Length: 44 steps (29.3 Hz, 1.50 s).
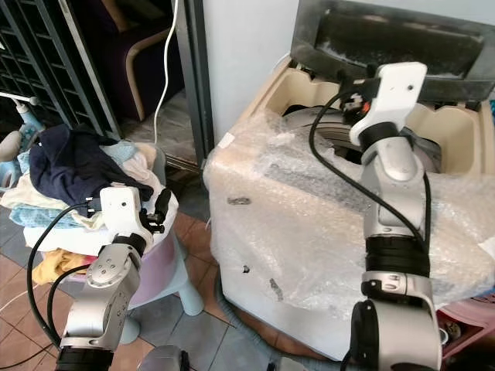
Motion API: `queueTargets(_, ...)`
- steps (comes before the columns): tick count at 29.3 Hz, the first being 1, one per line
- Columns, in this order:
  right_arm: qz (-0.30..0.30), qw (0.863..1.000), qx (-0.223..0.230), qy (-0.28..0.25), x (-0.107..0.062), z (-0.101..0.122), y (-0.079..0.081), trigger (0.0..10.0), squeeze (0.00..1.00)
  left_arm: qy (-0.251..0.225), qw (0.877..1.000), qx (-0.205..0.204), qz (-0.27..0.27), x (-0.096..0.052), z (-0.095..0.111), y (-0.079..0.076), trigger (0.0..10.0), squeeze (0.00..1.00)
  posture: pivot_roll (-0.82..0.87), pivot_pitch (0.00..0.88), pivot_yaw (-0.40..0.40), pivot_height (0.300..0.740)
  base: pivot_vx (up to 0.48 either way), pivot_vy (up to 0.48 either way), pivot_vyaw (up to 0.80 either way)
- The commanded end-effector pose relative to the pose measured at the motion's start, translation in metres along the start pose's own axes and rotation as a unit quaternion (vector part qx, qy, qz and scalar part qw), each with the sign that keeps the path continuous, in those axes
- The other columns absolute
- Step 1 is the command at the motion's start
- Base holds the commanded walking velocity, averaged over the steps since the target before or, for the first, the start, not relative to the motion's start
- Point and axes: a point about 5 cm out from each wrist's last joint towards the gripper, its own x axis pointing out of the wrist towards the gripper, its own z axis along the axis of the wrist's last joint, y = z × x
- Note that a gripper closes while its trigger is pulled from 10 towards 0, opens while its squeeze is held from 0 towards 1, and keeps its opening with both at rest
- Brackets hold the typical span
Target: Clothes washing
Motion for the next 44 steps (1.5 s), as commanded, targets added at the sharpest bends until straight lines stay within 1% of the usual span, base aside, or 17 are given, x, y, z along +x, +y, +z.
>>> queueTargets(1,0.010,1.000,-0.010,-0.025,-0.002,0.014,0.009,10.0,0.00,0.000,1.000,0.000,0.002,0.001,0.002,-0.001,10.0,0.00,-0.04,0.029,0.008,0.740,0.000,0.480,0.00)
queueTargets(2,0.010,1.000,-0.010,-0.025,-0.002,0.014,0.009,10.0,0.00,0.000,1.000,0.000,0.002,0.001,0.002,-0.001,10.0,0.00,-0.04,0.029,0.008,0.740,0.000,0.480,0.00)
queueTargets(5,0.015,1.000,-0.019,-0.015,-0.009,0.009,0.026,10.0,0.00,-0.003,1.000,0.005,0.001,0.002,0.003,-0.001,10.0,0.00,-0.04,0.024,0.010,0.740,0.000,0.480,0.00)
queueTargets(11,-0.002,1.000,-0.016,-0.005,-0.012,0.008,0.035,10.0,0.00,-0.003,1.000,0.007,0.005,0.004,0.003,-0.001,10.0,0.00,-0.04,0.020,0.008,0.740,0.000,0.480,0.00)
queueTargets(13,0.047,0.998,0.031,0.002,-0.015,0.006,0.047,10.0,0.00,-0.004,1.000,0.007,0.013,0.004,0.003,-0.001,10.0,0.00,-0.04,0.016,0.006,0.740,0.000,0.480,0.00)
queueTargets(22,0.070,0.996,-0.001,0.046,-0.026,-0.006,0.068,10.0,0.00,-0.031,0.999,0.029,0.015,0.006,0.010,0.004,10.0,0.00,-0.03,0.015,0.008,0.740,0.000,0.479,0.00)
queueTargets(23,0.059,0.997,-0.037,0.031,-0.028,-0.007,0.073,10.0,0.00,-0.033,0.999,0.022,0.024,0.008,0.012,0.006,10.0,0.00,-0.03,0.016,0.009,0.740,0.000,0.000,0.00)
queueTargets(25,0.081,0.994,-0.053,0.058,-0.031,-0.013,0.078,10.0,0.00,-0.044,0.999,0.024,0.021,0.007,0.015,0.006,10.0,0.00,-0.03,0.020,0.012,0.740,0.000,0.000,0.00)
queueTargets(26,0.107,0.988,-0.052,0.094,-0.037,-0.022,0.081,10.0,0.00,-0.055,0.998,0.018,0.017,0.006,0.019,0.007,10.0,0.00,-0.03,0.025,0.013,0.740,0.000,0.000,0.00)
queueTargets(28,0.074,0.992,-0.015,0.103,-0.049,-0.031,0.069,10.0,0.00,-0.050,0.998,0.021,0.020,0.001,0.016,0.010,10.0,0.00,-0.03,0.026,0.014,0.740,0.000,0.000,0.00)
queueTargets(32,0.017,0.987,-0.027,0.159,-0.095,-0.062,0.037,10.0,0.00,-0.031,0.999,0.037,0.021,-0.014,0.002,0.019,10.0,0.00,-0.03,0.032,0.025,0.740,0.000,0.000,0.00)
queueTargets(33,0.017,0.987,-0.027,0.159,-0.095,-0.062,0.037,10.0,0.00,-0.031,0.999,0.037,0.021,-0.014,0.002,0.019,10.0,0.00,-0.03,0.032,0.025,0.740,0.000,0.000,0.00)
queueTargets(34,0.013,0.984,-0.027,0.173,-0.107,-0.066,0.032,10.0,0.00,-0.026,0.999,0.034,0.025,-0.016,0.001,0.022,10.0,0.00,-0.04,0.035,0.036,0.740,0.000,0.000,0.00)
queueTargets(37,0.023,0.982,-0.043,0.183,-0.118,-0.065,0.030,10.0,0.00,-0.028,0.998,0.044,0.026,-0.015,0.002,0.027,10.0,0.00,-0.05,0.035,0.048,0.740,0.000,0.000,0.00)
queueTargets(42,0.023,0.979,-0.066,0.190,-0.119,-0.064,0.034,10.0,0.00,-0.029,0.998,0.042,0.025,-0.015,0.003,0.030,10.0,0.00,-0.06,0.032,0.051,0.740,0.000,0.000,0.00)
queueTargets(43,0.046,0.977,0.028,0.207,-0.117,-0.064,0.048,10.0,0.00,-0.032,0.998,0.043,0.024,-0.014,0.004,0.029,10.0,0.00,-0.05,0.032,0.049,0.740,0.000,0.000,0.00)
queueTargets(44,0.041,0.978,0.035,0.201,-0.114,-0.063,0.051,10.0,0.00,-0.034,0.998,0.042,0.026,-0.013,0.005,0.028,10.0,0.00,-0.05,0.032,0.048,0.740,0.240,0.000,0.00)
